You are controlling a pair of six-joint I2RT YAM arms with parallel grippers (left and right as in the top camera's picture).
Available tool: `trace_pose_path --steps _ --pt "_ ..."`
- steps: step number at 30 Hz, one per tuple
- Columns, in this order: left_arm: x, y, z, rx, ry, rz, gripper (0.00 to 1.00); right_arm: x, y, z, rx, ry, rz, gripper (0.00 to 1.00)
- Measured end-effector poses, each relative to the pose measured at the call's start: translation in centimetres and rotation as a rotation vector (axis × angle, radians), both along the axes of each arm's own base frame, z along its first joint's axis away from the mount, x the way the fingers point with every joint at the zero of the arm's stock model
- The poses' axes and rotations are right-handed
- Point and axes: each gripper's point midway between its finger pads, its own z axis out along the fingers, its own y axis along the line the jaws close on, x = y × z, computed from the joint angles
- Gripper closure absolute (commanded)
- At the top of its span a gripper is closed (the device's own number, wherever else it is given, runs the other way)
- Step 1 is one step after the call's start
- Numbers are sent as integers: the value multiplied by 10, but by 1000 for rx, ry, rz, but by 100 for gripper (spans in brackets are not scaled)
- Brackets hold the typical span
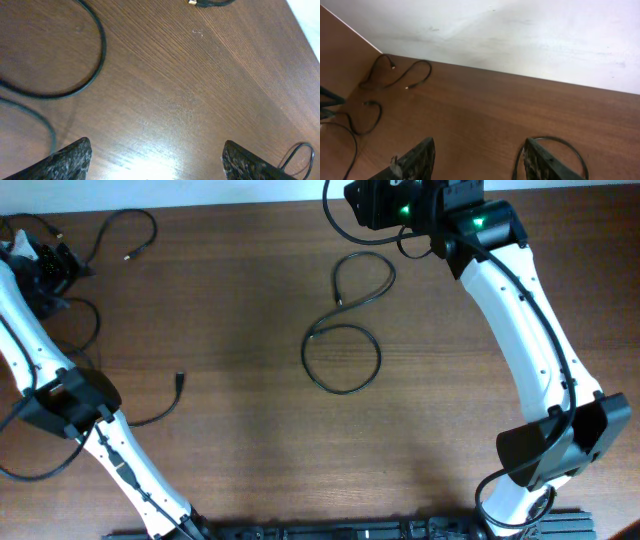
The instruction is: Untangle cables
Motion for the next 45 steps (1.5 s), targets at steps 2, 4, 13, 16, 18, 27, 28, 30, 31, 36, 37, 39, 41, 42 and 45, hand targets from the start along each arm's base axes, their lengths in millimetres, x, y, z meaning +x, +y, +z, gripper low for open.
trace_pose_path --steps 2,4,13,16,18,27,28,30,31,36,37,39,41,42,45 --pt "-13 3 44 105 -32 18 8 1 0 2 3 -10 0 46" --pt "-48 -4 88 275 43 79 1 2 1 4 6 -18 0 46" --pt "-144 21 -12 141 456 381 1 3 1 6 7 -26 0 45" --pt "-152 13 3 144 439 381 1 3 1 6 9 -29 0 45" --pt "-173 1 32 178 381 397 1 5 1 9 13 -42 0 45" --pt "-225 -46 -78 140 318 436 9 7 2 13 18 -62 0 45" --pt "-223 -44 -85 146 301 443 14 7 2 13 18 -61 0 45" --pt "-223 -45 -108 141 269 505 15 7 2 13 18 -61 0 45" --pt "-228 -48 -119 131 278 530 16 7 2 13 18 -62 0 45" --pt "-231 -50 -138 116 254 611 23 7 2 14 19 -64 0 45" --pt "-230 -49 -139 114 249 626 24 7 2 14 19 -64 0 45" --pt "-229 -48 -145 105 258 643 34 7 2 14 19 -64 0 45" --pt "-232 -50 -158 90 302 649 43 7 2 14 19 -64 0 45" --pt "-233 -51 -161 90 310 649 64 7 2 14 19 -64 0 45" --pt "-227 -46 -161 100 284 661 99 7 2 14 19 -64 0 45"
